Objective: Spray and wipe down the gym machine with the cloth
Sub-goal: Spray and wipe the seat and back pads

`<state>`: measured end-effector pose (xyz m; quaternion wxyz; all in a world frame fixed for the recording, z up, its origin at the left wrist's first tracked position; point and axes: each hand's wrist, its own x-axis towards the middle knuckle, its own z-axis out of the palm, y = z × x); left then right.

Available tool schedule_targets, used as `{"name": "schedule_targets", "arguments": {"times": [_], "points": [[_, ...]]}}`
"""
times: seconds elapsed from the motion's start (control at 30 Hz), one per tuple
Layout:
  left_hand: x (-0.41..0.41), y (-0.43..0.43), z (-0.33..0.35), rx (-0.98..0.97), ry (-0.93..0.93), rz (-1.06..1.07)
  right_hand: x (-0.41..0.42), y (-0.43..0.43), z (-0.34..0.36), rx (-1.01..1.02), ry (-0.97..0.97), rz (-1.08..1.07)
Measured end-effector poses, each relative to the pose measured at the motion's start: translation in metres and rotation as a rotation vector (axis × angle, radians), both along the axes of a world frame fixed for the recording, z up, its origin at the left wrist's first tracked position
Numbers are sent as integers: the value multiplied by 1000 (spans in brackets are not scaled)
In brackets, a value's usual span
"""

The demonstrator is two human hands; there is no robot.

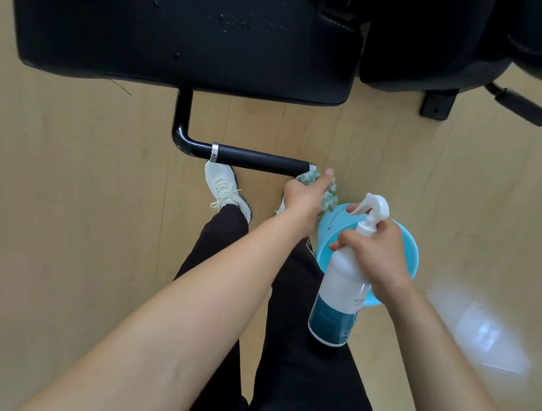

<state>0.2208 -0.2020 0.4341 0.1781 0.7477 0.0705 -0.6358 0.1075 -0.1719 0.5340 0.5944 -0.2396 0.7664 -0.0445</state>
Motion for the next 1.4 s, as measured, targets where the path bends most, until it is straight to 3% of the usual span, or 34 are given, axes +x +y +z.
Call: {"name": "schedule_targets", "arguments": {"times": [0.07, 0.17, 0.33, 0.4, 0.5, 0.63, 0.73, 0.93, 1.03, 1.13, 1.3, 1.4], "points": [[11, 6, 15, -58, 5, -69, 1, -2, 2, 6, 2, -12], [33, 13, 46, -311, -170, -308, 6, -6, 3, 1, -13, -13], [93, -8, 66, -789, -571, -1016, 13, -11, 5, -3, -23, 11], [122, -20, 57, -855, -731, -1374, 14, -12, 6, -9, -34, 10], [162, -28, 41, -758, -852, -1774, 14, -11, 5, -13, -37, 16], [185, -29, 34, -745, -738, -1921, 13, -7, 2, -18, -38, -7], [183, -26, 30, -762, -803, -1988, 11, -3, -1, -21, -55, -19], [120, -41, 7, -718, -678, -2130, 11, -5, -4, -23, -81, -64], [79, -45, -4, -706, -573, -2122, 8, -8, -3, -34, -98, -72], [51, -45, 5, -769, -390, -1983, 3, -14, 3, -68, -103, -82], [56, -35, 51, -665, -307, -1161, -4, -36, 23, -116, -116, -51], [86, -35, 78, -591, -352, -880, 0, -57, 36, -144, -134, -29]]}}
